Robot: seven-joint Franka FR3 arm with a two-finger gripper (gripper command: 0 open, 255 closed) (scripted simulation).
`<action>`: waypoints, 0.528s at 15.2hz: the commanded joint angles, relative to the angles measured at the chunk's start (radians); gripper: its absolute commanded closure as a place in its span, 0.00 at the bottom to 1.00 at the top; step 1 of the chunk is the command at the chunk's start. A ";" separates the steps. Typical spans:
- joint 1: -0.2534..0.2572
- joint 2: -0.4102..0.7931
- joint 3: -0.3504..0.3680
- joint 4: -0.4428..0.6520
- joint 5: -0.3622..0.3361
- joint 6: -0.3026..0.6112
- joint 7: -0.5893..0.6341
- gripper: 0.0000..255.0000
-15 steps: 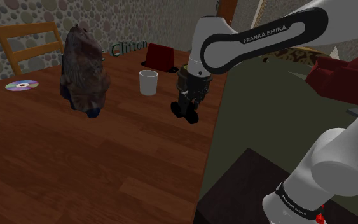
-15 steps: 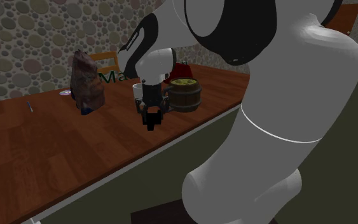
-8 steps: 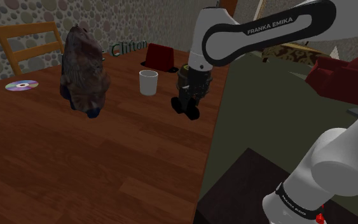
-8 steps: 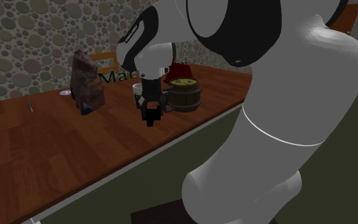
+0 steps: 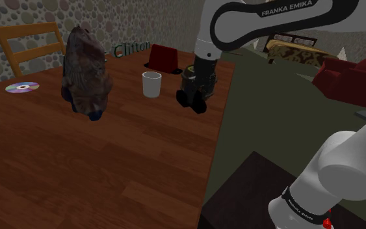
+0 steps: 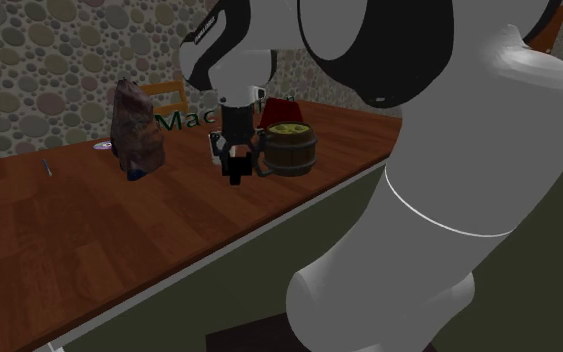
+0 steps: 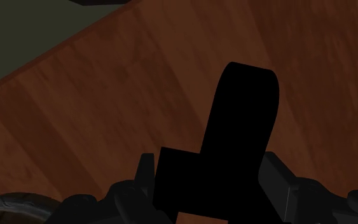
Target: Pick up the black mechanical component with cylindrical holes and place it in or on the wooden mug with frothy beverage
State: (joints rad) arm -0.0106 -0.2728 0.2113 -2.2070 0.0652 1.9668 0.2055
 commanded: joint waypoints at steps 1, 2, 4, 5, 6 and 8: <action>-0.001 -0.005 -0.002 0.022 0.000 -0.027 -0.001 1.00; -0.001 -0.007 -0.002 0.033 0.000 -0.040 -0.001 1.00; -0.001 -0.010 -0.004 0.057 0.000 -0.067 -0.001 1.00; -0.001 -0.012 -0.004 0.069 -0.001 -0.081 -0.001 1.00; -0.002 -0.013 -0.005 0.081 -0.001 -0.094 -0.001 1.00; -0.002 -0.014 -0.006 0.107 -0.001 -0.121 -0.001 1.00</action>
State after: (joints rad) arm -0.0128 -0.2848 0.2057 -2.1139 0.0639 1.8617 0.2040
